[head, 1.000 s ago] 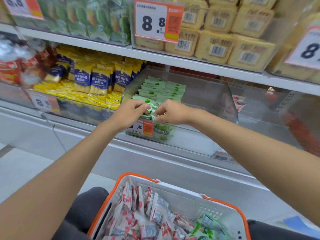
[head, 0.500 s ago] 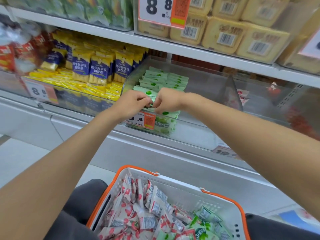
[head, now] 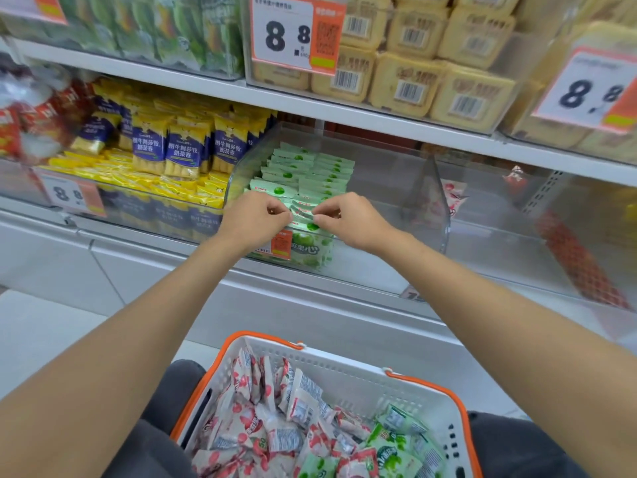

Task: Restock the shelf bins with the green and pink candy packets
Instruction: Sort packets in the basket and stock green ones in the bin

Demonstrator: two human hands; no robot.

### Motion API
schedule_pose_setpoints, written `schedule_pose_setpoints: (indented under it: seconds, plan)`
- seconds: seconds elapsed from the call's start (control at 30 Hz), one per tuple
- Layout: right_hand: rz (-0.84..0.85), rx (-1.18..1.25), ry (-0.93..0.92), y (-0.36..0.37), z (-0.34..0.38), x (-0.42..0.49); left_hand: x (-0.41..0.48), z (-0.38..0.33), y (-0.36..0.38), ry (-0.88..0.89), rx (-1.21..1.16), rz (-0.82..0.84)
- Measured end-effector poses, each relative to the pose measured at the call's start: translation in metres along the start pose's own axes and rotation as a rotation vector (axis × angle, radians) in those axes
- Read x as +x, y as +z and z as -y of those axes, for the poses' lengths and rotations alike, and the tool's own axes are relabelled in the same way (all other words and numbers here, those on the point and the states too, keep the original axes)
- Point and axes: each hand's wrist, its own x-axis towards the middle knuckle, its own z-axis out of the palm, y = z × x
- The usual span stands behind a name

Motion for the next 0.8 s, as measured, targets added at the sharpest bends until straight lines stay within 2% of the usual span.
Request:
schedule_pose_setpoints:
  seconds: [0.1,0.17,0.23,0.33,0.5,0.6,0.67,0.8]
  plan:
    - [-0.279,-0.059,-0.069,0.008,-0.003,-0.019,-0.025,-0.021,0.012,0.118,0.019,-0.221]
    - [-0.376,-0.037,-0.112,0.018,-0.008,-0.043,-0.043,-0.036,0.023,0.111,-0.120,-0.236]
    - [-0.374,-0.004,-0.117,0.032,-0.018,-0.070,-0.064,-0.045,0.041,0.020,-0.265,-0.179]
    - [-0.187,0.034,0.010,0.064,-0.045,-0.113,-0.097,-0.036,0.082,-0.172,-0.313,0.015]
    - [0.422,0.032,0.332,0.133,-0.123,-0.192,-0.147,0.005,0.145,-0.414,-0.133,0.539]
    - [0.672,-0.088,0.448,0.172,-0.155,-0.230,-0.164,0.022,0.163,-0.438,-0.060,0.627]
    - [0.723,-0.064,0.454,0.193,-0.158,-0.243,-0.166,0.024,0.167,-0.459,-0.043,0.651]
    - [0.593,0.096,0.337,0.218,-0.133,-0.237,-0.161,0.022,0.168,-0.483,-0.060,0.671]
